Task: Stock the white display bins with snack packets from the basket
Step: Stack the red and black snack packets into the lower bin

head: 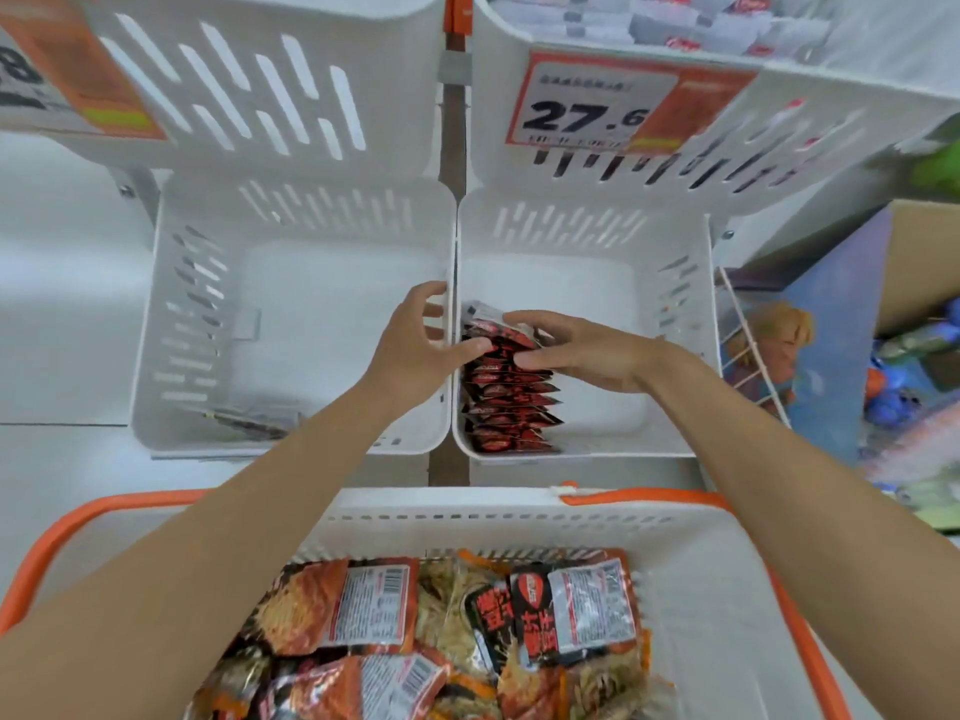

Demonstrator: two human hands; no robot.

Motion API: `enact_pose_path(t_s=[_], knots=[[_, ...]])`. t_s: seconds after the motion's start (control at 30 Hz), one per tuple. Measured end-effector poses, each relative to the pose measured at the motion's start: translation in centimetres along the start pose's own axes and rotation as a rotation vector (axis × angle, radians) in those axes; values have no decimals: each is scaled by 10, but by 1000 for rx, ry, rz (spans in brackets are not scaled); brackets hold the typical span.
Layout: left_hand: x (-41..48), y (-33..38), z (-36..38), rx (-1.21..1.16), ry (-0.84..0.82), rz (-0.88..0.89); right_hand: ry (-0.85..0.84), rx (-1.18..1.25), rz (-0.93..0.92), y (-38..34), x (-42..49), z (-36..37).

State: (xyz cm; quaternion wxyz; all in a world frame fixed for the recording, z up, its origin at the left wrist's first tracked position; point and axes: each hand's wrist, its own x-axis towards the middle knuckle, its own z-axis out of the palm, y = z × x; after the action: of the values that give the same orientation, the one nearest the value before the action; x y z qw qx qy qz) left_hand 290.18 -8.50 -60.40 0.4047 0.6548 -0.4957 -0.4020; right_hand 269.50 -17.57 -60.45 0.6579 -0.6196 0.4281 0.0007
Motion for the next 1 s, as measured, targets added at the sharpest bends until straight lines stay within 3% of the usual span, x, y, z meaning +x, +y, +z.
enact_pose_path(t_s=[0.2,0.33,0.67,0.8,0.9,1.0], knots=[[1,-6,0,-10,-6,11,-74,94,7,-5,6,-9],[3,-9,-1,-11,0,16,41,-124,-30,-3,14,-1],[4,-8,-1,-13,-6,4,67,-218,8,-7,3,8],[-13,3,-6,35,38,-104,281,-276,-17,-30,-34,31],[-49,18,-11,73,96,-48,583,-320,-256,-36,-75,65],[-101,35,-19,22,8,13,755,-235,-415,-29,-121,113]])
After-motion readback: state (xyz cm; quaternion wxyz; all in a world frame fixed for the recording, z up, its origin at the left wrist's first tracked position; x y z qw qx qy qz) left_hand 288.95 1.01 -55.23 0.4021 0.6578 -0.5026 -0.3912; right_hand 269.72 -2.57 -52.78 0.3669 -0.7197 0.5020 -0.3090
